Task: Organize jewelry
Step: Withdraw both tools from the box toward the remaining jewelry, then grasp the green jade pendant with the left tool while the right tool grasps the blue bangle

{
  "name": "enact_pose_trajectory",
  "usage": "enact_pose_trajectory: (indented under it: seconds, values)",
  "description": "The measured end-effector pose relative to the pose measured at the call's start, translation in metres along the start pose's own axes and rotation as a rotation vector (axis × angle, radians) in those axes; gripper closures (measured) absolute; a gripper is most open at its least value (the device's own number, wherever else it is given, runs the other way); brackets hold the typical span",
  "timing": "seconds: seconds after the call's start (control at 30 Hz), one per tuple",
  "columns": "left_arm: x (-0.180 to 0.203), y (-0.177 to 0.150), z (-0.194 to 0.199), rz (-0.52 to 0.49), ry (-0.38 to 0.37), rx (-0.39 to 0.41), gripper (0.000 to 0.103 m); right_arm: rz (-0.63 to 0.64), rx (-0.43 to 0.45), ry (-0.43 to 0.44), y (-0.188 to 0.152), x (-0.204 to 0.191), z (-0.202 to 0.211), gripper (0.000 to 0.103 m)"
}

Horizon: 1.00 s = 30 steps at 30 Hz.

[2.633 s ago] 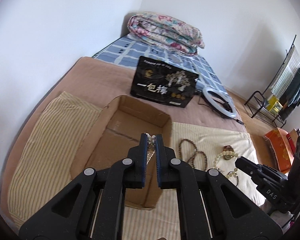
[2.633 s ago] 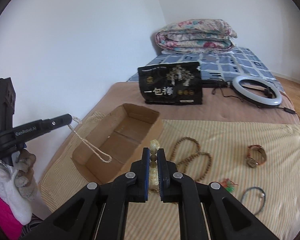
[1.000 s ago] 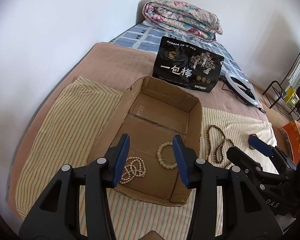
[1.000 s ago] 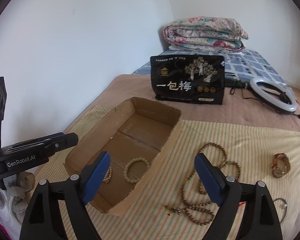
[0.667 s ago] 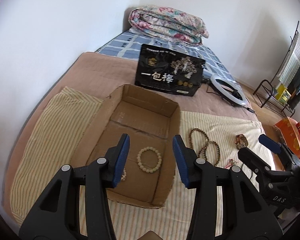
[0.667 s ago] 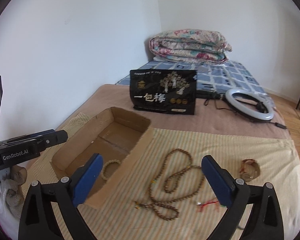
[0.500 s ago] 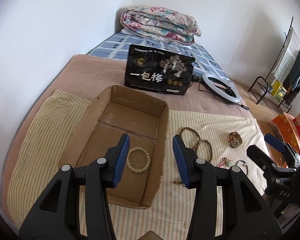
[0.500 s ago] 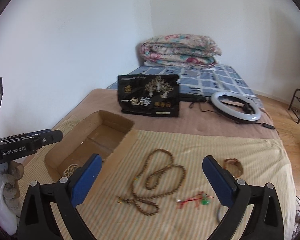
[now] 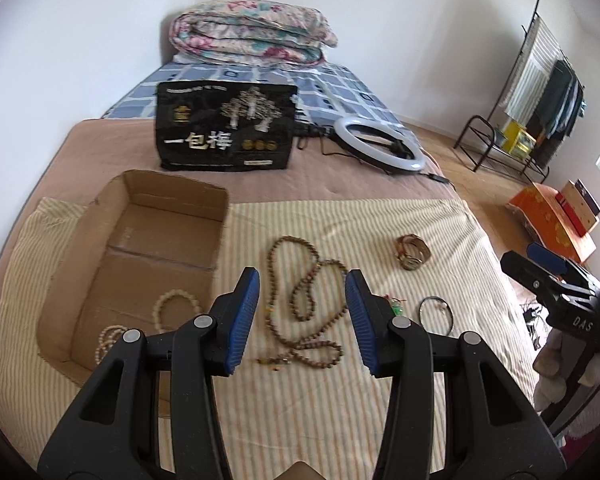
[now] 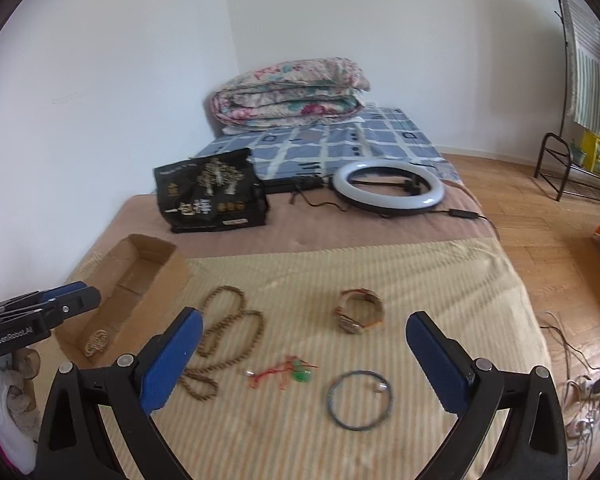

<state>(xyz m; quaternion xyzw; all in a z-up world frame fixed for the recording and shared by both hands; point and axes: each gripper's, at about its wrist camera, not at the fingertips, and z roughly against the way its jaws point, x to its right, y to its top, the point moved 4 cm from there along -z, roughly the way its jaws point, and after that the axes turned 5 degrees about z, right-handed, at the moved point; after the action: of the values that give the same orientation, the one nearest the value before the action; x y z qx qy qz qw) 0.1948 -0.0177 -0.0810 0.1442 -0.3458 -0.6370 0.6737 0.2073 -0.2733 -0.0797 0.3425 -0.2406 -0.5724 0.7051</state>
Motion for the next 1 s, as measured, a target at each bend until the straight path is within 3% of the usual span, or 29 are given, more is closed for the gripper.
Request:
enact_pose_trajectory:
  seconds: [0.4,0.63,1.0]
  values:
    - [0.047,-0.024,-0.045,-0.073,-0.074,-0.109,0.058,-0.059,-0.133,-0.054,-0.036,0.068,-0.019,0.004]
    - [0.069,-0.036,-0.078,-0.093,-0.116,-0.185,0.058,-0.016,-0.258,-0.021,-0.07,0.072,-0.047,0.018]
    - [0.09,-0.048,-0.129,-0.113,-0.133,-0.258,0.058,0.07,-0.3,0.023,-0.103,0.052,-0.068,0.011]
